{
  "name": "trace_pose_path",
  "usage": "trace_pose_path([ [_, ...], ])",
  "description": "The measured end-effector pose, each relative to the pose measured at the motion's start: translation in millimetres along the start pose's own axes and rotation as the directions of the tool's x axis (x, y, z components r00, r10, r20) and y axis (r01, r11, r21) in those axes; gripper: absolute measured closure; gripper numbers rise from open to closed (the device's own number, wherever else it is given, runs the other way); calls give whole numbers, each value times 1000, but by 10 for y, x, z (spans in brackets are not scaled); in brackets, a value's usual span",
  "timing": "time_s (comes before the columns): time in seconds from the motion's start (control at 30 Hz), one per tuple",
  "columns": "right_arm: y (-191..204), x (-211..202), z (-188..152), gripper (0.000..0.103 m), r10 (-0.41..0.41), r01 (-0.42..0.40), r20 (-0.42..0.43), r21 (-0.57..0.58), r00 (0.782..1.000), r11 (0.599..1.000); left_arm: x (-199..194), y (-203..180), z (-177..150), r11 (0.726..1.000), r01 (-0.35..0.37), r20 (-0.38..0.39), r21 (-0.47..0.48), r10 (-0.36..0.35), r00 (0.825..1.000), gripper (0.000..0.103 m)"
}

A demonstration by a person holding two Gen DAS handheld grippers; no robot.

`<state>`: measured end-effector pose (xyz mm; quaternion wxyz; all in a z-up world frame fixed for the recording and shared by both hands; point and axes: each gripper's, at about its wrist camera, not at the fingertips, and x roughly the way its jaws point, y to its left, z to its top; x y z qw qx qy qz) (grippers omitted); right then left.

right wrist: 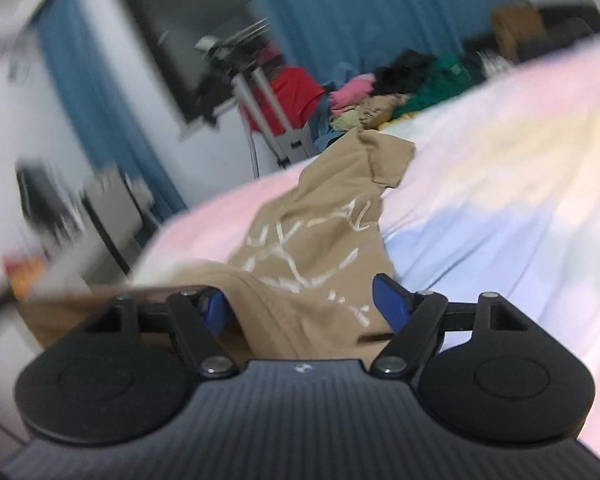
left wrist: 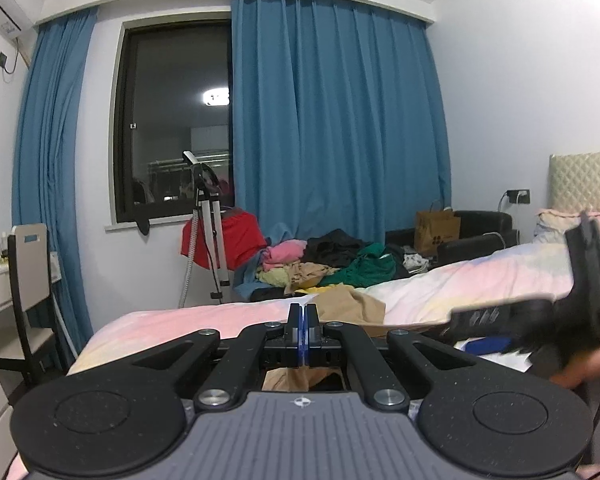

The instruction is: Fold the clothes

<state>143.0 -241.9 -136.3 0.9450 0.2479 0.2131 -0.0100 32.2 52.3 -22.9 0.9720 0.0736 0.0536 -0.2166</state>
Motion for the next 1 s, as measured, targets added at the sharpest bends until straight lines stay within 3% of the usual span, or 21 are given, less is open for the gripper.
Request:
trace_pose_path([
  [0.07,-53,22,59,27,-60,60,-8,-1,998,998,0,10,11,1000,-4,3,-7,4,1000,103],
  [0.13,-52,161,30,27,-120,115,-86,-55,989,992,-5,31,21,1000,-14,5,-16,14,1000,103],
  [0.23,-53,382,-123,29,-212,187,-201,-138,956,973,-12,61,37,999,-28,8,-29,28,1000,103],
  [0.3,-5,411,-194,30,-258,216,-191,-214,947,953,0,83,42,999,-37,2,-36,37,999,103],
  [0.33,25,392,-202,36,-267,222,-169,-242,949,944,17,95,40,998,-41,-8,-38,41,999,103],
  [0.4,89,316,-159,71,-234,197,-118,-263,965,944,65,118,11,999,-35,-52,-41,33,998,103],
  [0.47,106,229,-76,89,-168,144,-75,-254,983,956,138,129,-20,999,-34,-107,-41,30,994,103],
  [0.6,128,67,36,92,-55,46,-36,-226,998,973,306,195,-142,997,-22,-247,-69,4,969,102],
  [0.77,187,-29,94,93,12,-17,-23,-220,1000,975,408,272,-299,996,-3,-364,-87,-29,931,86],
  [0.9,268,-97,121,93,63,-66,-24,-210,998,975,360,203,-258,996,63,-309,-67,-81,948,45],
  [1.0,275,-89,143,93,88,-94,-38,-196,995,976,288,52,-240,993,113,-267,-11,-112,957,33],
])
